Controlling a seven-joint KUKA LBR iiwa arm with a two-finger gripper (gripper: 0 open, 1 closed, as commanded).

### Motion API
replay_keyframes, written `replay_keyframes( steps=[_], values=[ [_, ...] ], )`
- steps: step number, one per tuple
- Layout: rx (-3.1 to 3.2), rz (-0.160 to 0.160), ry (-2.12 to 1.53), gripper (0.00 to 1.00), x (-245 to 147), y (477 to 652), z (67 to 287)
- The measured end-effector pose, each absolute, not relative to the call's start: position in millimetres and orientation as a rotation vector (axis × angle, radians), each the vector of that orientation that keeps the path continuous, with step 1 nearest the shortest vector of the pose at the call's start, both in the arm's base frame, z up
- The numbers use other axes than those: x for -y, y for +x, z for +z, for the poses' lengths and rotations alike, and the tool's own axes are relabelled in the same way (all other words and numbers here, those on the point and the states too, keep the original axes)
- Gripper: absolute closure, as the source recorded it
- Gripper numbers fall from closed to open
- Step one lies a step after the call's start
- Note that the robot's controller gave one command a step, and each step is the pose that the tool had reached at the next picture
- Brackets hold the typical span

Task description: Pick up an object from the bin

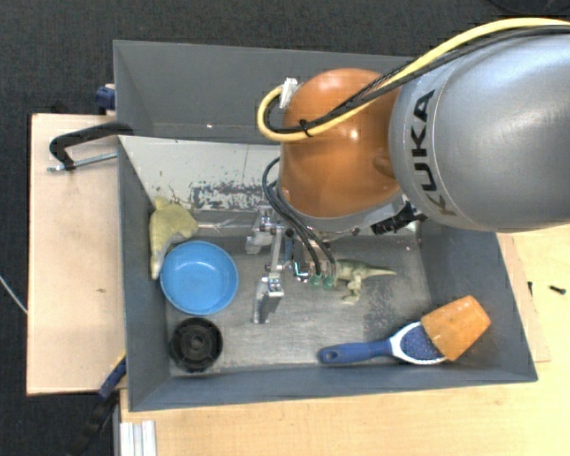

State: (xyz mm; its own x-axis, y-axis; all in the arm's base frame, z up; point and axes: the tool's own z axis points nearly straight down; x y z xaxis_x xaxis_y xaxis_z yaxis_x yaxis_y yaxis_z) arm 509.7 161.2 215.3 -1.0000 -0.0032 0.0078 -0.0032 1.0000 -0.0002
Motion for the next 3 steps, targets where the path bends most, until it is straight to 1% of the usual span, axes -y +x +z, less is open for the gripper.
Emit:
replay_keyframes(
  steps=[1, 2, 3],
  values=[
    [3.133, 0.001, 0.124, 0.0, -181, 551.6, 87],
    [3.099, -0.003, 0.577, 0.0, -215, 501.7, 74],
    [3.099, -0.006, 0.576, 1.0, -216, 501.8, 76]
  ],
)
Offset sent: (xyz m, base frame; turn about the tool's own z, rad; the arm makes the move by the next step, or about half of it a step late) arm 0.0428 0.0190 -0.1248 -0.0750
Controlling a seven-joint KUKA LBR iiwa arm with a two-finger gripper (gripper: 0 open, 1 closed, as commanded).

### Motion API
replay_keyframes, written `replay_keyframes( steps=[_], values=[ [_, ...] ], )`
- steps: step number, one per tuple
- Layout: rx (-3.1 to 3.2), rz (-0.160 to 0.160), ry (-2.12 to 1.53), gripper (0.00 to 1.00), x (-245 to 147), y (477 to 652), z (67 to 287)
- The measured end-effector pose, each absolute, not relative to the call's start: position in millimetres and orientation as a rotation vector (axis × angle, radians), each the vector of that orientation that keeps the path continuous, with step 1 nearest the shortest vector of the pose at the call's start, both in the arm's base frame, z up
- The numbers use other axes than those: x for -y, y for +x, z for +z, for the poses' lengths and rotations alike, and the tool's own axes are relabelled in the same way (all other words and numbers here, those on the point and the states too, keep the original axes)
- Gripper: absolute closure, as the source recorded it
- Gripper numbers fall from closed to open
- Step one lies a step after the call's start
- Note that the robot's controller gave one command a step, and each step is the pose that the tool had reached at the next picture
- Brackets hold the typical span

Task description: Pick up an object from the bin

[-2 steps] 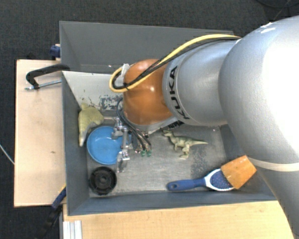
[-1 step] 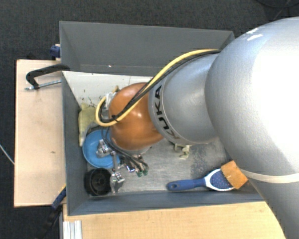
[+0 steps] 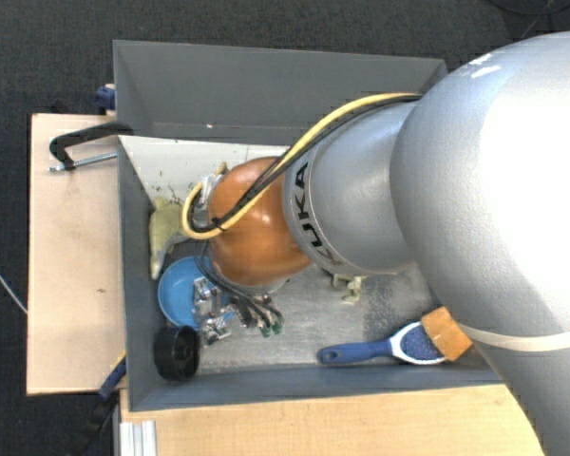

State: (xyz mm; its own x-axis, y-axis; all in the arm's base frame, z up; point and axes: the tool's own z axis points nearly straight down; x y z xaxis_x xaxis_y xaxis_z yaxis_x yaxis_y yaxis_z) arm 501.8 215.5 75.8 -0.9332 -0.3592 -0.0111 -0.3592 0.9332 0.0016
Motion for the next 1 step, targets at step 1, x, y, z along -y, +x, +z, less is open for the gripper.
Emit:
replay_keyframes(
  steps=[1],
  values=[
    [-3.022, 0.0, -0.801, 1.0, -163.5, 546.1, 221.1]
  ],
)
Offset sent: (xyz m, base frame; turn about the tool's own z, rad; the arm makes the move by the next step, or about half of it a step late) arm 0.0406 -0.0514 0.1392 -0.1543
